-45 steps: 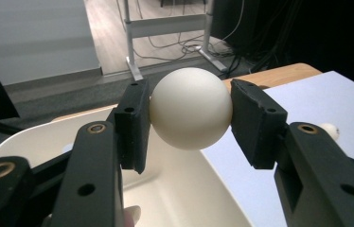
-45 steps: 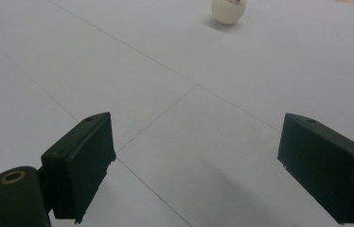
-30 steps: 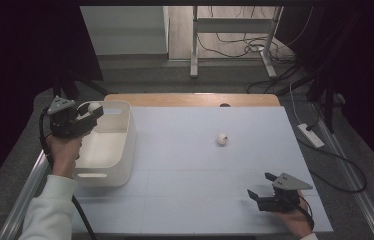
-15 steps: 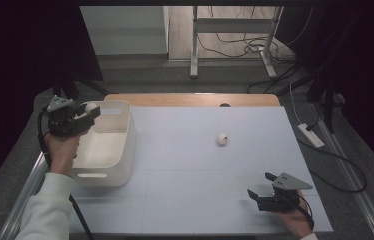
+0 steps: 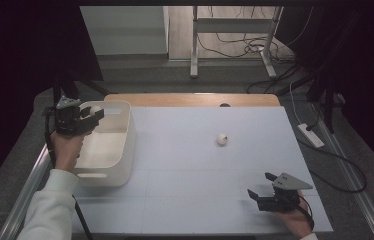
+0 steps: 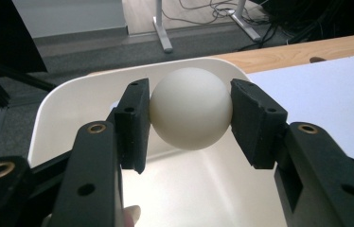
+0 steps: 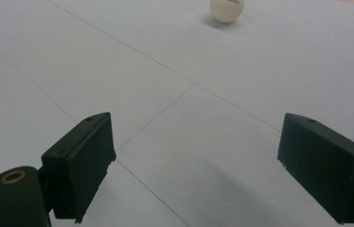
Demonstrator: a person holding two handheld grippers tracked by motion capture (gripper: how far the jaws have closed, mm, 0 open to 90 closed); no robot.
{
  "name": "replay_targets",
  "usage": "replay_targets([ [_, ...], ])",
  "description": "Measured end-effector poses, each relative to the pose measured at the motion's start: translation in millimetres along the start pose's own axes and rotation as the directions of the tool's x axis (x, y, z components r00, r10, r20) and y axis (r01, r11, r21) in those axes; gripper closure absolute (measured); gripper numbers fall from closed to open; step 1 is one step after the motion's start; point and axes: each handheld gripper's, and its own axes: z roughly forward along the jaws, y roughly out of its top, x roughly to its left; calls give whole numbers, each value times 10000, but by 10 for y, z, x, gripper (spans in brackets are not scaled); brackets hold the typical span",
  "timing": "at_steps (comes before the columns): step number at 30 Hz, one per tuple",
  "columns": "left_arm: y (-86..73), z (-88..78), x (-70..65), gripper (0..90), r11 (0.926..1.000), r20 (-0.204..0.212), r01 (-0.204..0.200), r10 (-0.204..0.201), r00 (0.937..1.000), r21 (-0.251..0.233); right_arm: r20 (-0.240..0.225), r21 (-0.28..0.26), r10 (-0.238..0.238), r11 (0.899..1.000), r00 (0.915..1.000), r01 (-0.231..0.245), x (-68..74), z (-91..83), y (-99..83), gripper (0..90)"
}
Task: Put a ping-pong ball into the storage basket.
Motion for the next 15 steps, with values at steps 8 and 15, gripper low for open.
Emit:
replay_targets([
  [8,-28,82,20,505,9990,-13,16,-16,10000,450,15,21,-11,10000,10000,11,-2,-4,2,115],
  [15,-56,152,40,505,9966,28,101,-104,9999,813,48,26,-10,10000,10000,10,-1,-5,3,115],
])
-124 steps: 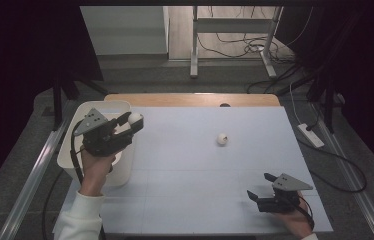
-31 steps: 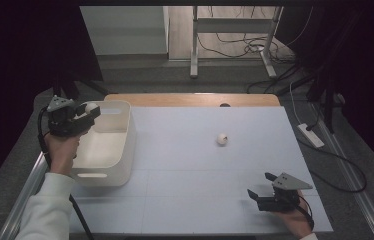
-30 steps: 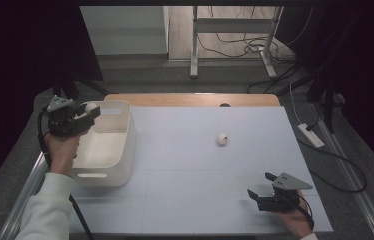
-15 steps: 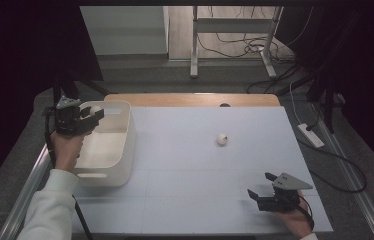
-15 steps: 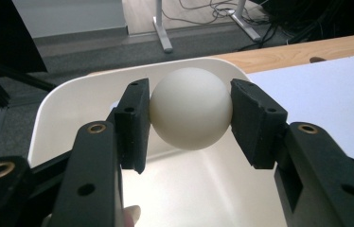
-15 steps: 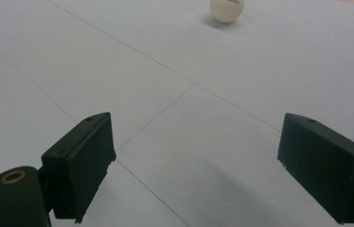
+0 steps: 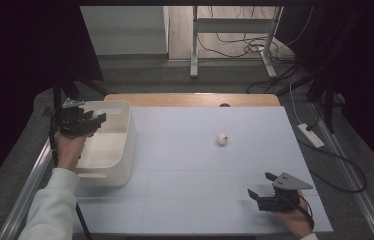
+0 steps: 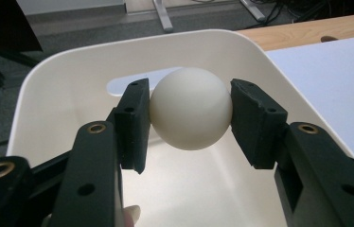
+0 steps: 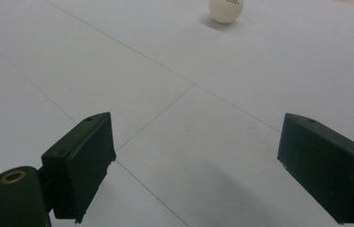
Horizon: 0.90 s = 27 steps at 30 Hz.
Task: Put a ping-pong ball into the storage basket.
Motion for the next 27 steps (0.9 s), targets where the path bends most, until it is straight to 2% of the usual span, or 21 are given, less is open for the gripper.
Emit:
replay_targets([
  [8,-37,85,28,504,9985,59,41,-44,10000,550,-32,-1,11,10000,10000,-11,-1,2,-1,115],
  [21,-41,46,33,493,9996,-9,108,-108,9999,269,-7,14,5,10000,10000,-5,1,3,0,115],
  [22,-41,46,33,445,9996,-9,108,-108,9999,269,-7,14,5,10000,10000,-5,1,3,0,115],
  [23,-36,37,32,445,9998,-81,192,-191,9998,91,-33,-7,18,10000,10000,-18,0,6,-1,115],
  [24,-28,16,33,303,9989,-67,401,-403,9992,-247,-22,-9,26,10000,10000,-27,1,8,0,115],
  [26,-26,1,33,243,9984,-37,452,-453,9990,-335,-53,-42,21,10000,10000,-21,8,8,4,115],
  [27,-22,-20,30,225,9981,111,419,-415,9991,-452,-56,-41,-4,10000,10000,4,11,9,5,115],
])
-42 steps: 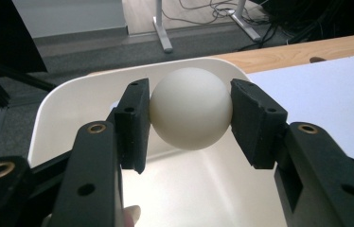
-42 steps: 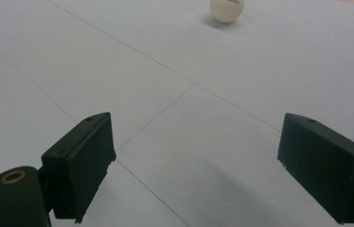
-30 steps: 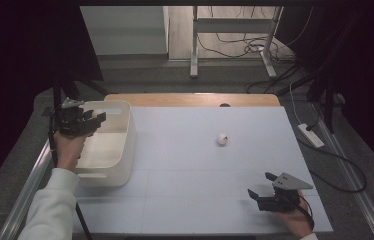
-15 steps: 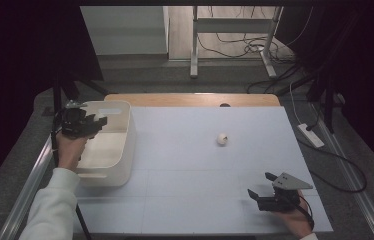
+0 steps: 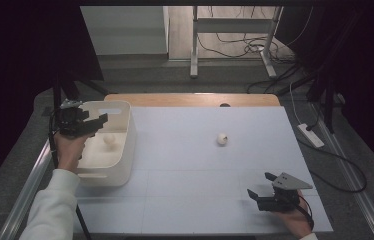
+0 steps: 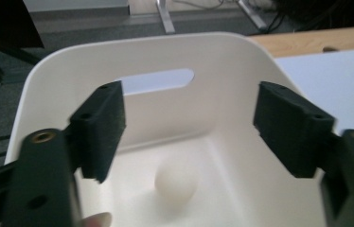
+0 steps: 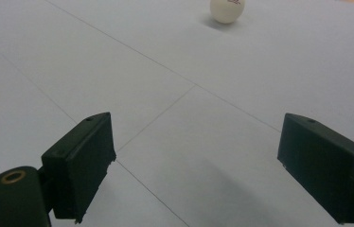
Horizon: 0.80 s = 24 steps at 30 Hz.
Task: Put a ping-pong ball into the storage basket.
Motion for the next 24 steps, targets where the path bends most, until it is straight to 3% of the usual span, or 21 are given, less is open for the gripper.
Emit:
replay_targets([
  [1,0,0,0,212,10000,0,0,0,10000,0,-17,17,-22,10000,10000,22,3,2,3,115],
  [3,2,-22,-17,191,10000,473,-10,12,9989,-36,-14,11,-52,10000,10000,52,6,3,7,115],
  [10,-3,-78,-61,174,9997,982,20,4,9952,-236,-61,-12,-41,10000,10000,41,2,19,15,115],
  [18,-20,-238,-170,171,9960,1909,72,100,9816,-889,-12,-16,-14,10000,10000,14,-4,42,38,115],
  [24,-33,-336,-326,171,9916,2463,-223,535,9677,-1278,-25,-71,53,10000,10000,-53,-5,40,45,115],
])
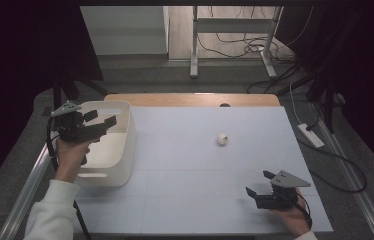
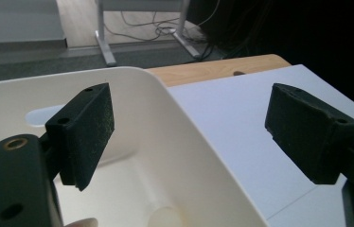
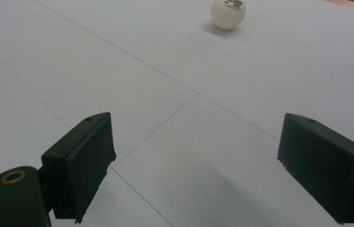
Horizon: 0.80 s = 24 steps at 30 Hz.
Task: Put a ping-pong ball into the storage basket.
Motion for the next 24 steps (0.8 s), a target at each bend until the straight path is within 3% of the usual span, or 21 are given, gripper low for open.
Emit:
replay_targets([
  [13,-14,64,-250,177,9997,774,-226,233,9967,-111,-112,-144,47,9999,9999,-49,-18,-24,-16,115],
  [24,-47,107,-418,178,9990,1356,-371,402,9899,-258,-78,-185,120,9998,9999,-121,-29,-50,-31,115],
])
